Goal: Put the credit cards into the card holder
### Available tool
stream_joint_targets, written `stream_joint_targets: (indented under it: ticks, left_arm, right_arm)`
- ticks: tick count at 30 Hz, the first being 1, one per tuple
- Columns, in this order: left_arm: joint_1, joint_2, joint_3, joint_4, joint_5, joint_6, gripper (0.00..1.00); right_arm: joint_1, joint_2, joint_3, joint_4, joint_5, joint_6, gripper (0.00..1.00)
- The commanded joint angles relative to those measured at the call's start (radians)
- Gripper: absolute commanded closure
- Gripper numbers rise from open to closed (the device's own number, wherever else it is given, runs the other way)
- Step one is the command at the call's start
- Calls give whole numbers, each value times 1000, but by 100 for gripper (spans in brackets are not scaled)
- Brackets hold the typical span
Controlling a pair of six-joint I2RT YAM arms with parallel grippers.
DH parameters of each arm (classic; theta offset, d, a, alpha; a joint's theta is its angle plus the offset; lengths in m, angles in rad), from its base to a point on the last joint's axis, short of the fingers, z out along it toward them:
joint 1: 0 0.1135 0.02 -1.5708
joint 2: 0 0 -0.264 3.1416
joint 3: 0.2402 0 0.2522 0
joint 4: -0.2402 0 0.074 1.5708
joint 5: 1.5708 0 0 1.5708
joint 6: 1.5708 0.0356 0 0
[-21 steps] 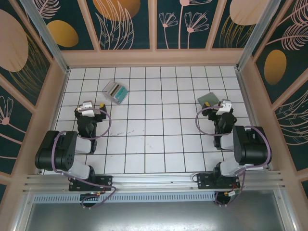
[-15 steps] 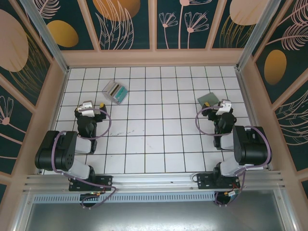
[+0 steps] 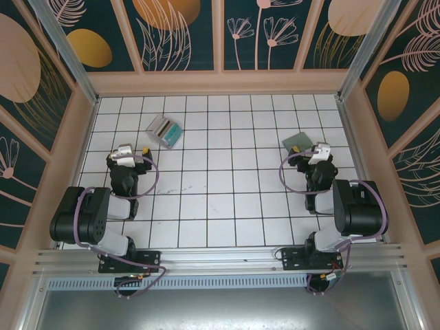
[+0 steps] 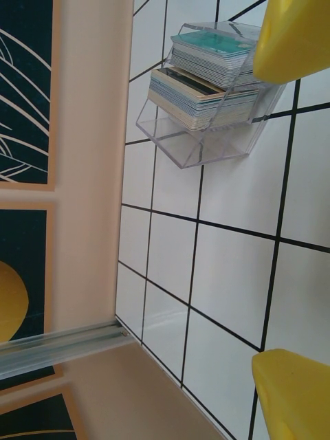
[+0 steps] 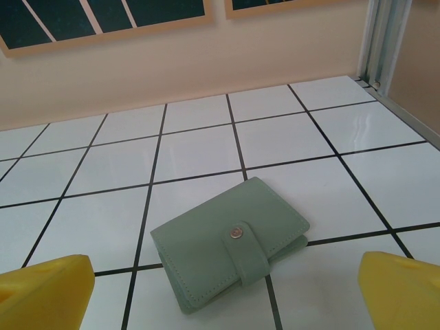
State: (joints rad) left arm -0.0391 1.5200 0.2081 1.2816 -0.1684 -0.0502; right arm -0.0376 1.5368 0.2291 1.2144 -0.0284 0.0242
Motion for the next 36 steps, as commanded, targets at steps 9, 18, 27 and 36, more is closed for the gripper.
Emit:
stream_joint_targets:
  ticks: [9,18,27,36]
  left_arm:
    - [1,-327,62,-381,-183,-160,1]
    - [1,-593,244,-861,-130,-498,1]
    - [1,-448,388,-976,205,-598,1]
    - [1,-373,449,-1054,363,-528,1]
  right_arm:
    - [-9,-293,211,-567,257,200,1]
    - [-46,-271,501,-1126,276,575,1]
    - [-50,25,724,-1331,205,667,10]
    - [-43,378,1021,-1390,219,548,8]
